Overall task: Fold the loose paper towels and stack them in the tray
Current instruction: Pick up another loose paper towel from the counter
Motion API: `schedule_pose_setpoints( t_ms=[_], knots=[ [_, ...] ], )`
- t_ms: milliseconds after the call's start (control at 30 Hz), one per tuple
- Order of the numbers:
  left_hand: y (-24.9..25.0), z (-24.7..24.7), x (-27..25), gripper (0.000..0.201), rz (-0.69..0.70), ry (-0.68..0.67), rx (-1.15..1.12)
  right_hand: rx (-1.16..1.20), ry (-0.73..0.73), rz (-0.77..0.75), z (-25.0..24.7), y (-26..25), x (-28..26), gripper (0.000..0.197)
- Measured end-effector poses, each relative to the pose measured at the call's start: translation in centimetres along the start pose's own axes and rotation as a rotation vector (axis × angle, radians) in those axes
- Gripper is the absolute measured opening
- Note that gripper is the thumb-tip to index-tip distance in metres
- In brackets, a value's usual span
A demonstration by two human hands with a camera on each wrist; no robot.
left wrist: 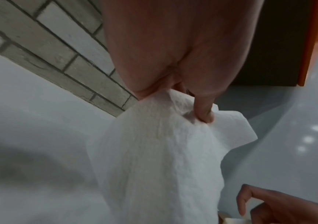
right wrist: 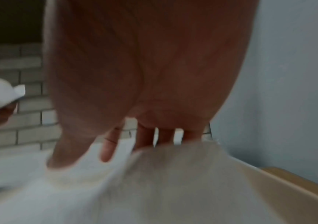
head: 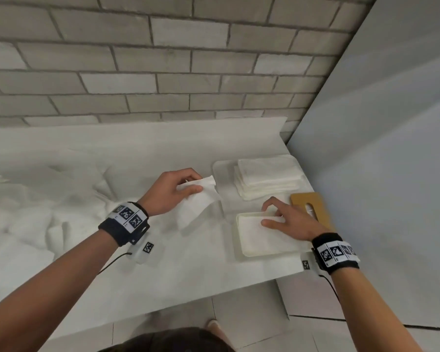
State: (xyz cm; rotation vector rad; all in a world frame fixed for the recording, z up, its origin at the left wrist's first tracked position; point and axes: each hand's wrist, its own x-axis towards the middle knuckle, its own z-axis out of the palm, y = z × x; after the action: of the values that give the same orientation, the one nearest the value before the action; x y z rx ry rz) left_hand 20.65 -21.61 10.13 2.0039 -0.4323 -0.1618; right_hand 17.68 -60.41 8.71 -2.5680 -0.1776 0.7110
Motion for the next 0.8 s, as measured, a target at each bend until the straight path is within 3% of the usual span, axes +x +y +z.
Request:
schedule_pose_setpoints(
  t_ms=[100, 233, 333, 400, 433, 500, 567, 633, 733, 800],
  knots=[
    [1.6, 2.9, -0.7, 0.003, -0.017, 0.022, 0.008, 0.012, -0.084, 0.057, -0.7, 3.0, -1.1, 0.062],
    [3.2, 5.8, -1.6, 0.004, -0.029, 0.053, 0.011, -0.142, -0.011, 0.043, -0.7, 5.7, -1.4, 0.047],
    [4.6, 7.8, -1.7, 0.009, -0.045, 0.063, 0.007, -0.219, 0.000, -0.028, -0.3, 5.8, -1.3, 0.052],
    [5.8, 9.1, -1.4, 0.013, -0.045, 0.054, 0.020, -0.266, 0.103, -0.084, -0.5, 5.7, -1.9, 0.055],
    [6.6, 9.6, -1.1, 0.015, -0.037, 0.047, 0.041, -0.207, 0.210, -0.136, -0.9, 5.3, -2.5, 0.052],
    [8.3, 10.9, -0.5, 0.020, -0.010, 0.030, 0.066, 0.171, 0.395, -0.264, -1.6, 3.1, -4.4, 0.043],
    [10.0, 12.3, 0.5, 0.025, 0.033, -0.001, 0.046, 0.548, 0.386, -0.313, -2.0, -0.2, -6.6, 0.052],
    [11.6, 13.7, 1.6, 0.029, 0.071, -0.016, 0.013, 0.560, 0.412, -0.309, -1.7, -2.0, -7.5, 0.058],
    [12.3, 14.9, 2.9, 0.044, 0.050, -0.017, 0.016, 0.551, 0.603, -0.271, -1.2, -0.9, -7.3, 0.030],
    [11.2, 15.1, 3.2, 0.051, 0.000, -0.062, 0.072, 0.607, 0.693, -0.169, -1.1, 1.2, -7.1, 0.018]
  ],
)
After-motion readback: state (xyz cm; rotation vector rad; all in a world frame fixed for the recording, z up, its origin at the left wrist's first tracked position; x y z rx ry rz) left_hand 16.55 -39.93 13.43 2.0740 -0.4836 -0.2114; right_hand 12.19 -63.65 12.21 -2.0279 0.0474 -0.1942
